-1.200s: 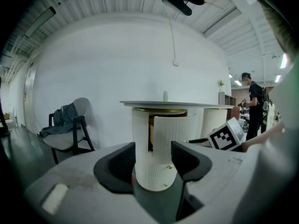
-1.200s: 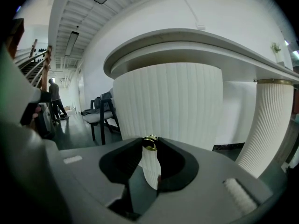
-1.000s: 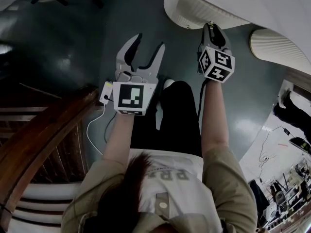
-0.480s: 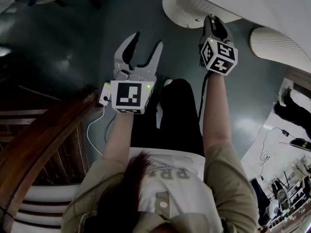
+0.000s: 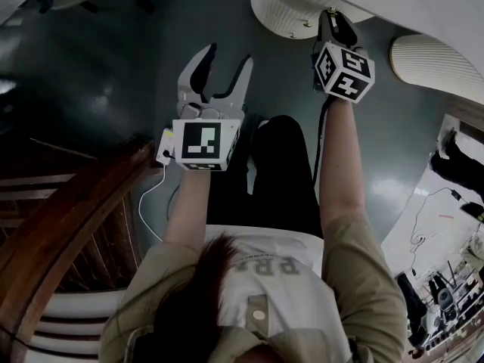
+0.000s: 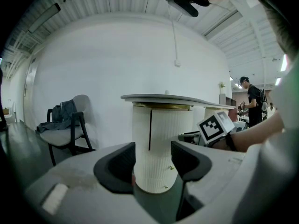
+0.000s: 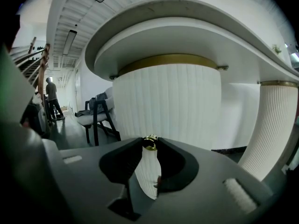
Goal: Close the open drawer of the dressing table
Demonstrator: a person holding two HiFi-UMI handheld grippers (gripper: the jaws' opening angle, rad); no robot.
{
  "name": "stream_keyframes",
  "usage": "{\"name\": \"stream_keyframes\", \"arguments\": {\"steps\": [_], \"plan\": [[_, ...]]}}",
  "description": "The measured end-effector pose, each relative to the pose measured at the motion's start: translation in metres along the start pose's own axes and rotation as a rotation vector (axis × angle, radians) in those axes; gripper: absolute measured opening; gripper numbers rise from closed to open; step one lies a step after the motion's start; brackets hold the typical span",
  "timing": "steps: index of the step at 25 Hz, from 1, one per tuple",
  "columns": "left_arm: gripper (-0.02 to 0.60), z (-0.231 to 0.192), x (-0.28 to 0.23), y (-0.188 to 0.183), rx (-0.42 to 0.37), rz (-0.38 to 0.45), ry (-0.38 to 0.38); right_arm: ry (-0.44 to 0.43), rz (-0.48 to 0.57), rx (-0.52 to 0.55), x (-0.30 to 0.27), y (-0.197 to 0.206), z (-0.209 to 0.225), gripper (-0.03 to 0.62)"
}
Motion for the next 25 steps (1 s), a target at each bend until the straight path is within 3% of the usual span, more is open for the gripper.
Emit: {"name": "stream_keyframes", "arguments": {"steps": [25], "plan": [[0.252,0.002,0.013,0.005,0.015,-0.034,-0.048,-0.010,0.013,-0.022,-0.017,-0.008,0.008,0.109]]}}
Point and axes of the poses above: the fingertips, and each gripper's own axes: x backward along the fingers, z to its right, y out of its underside, the point moved 6 cm from there along x, backward along the fingers, and after that the axes turned 8 degrees about -x, right-handed, at the moved point
